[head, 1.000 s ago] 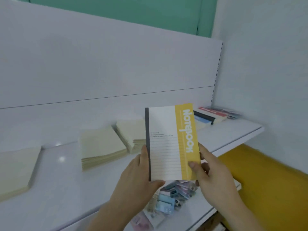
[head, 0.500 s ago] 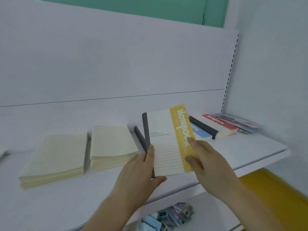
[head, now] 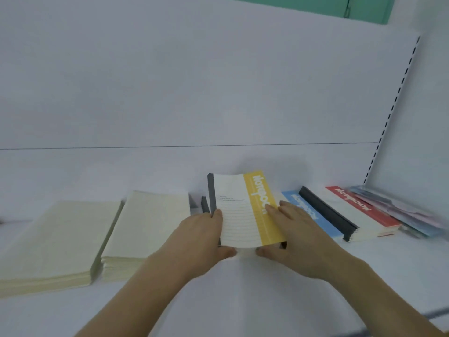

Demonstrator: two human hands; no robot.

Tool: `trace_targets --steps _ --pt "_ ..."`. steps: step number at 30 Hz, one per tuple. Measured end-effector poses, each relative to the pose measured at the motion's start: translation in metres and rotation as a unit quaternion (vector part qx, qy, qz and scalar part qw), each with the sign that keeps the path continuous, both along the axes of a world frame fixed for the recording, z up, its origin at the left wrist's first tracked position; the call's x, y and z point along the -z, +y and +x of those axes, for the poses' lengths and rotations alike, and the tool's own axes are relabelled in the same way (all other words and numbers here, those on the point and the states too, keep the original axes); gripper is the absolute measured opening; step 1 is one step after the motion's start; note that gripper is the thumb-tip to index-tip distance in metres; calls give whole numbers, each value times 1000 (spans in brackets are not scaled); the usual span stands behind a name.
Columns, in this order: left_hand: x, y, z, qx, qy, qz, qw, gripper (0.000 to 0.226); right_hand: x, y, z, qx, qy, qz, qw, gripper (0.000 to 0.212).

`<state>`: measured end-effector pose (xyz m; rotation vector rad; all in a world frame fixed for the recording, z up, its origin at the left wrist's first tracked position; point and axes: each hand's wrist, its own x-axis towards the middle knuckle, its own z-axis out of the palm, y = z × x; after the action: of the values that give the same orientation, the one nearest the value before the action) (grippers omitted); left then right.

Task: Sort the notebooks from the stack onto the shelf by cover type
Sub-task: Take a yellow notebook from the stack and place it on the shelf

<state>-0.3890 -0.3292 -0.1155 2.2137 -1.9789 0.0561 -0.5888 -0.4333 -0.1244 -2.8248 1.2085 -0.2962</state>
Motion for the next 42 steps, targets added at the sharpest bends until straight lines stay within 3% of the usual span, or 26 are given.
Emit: trace_targets --steps 8,13,18,26,36,42 --pt "-1 -26 -14 -92 -19 104 990 46 19 -46 3 -68 39 42 996 98" --pt "1 -26 -24 -125 -55 119 983 42 29 -57 2 -121 65 -24 990 114" --pt "-1 -26 -27 -148 -52 130 979 43 31 -69 3 -151 74 -63 984 103" --pt "-1 -27 -23 -143 -36 116 982 45 25 -76 10 -165 97 -45 980 88" --pt "4 -31 -16 -119 -6 124 985 51 21 -80 12 -155 76 13 985 93" --pt "10 -34 -16 -121 -8 123 985 46 23 -87 15 -168 96 -3 981 105"
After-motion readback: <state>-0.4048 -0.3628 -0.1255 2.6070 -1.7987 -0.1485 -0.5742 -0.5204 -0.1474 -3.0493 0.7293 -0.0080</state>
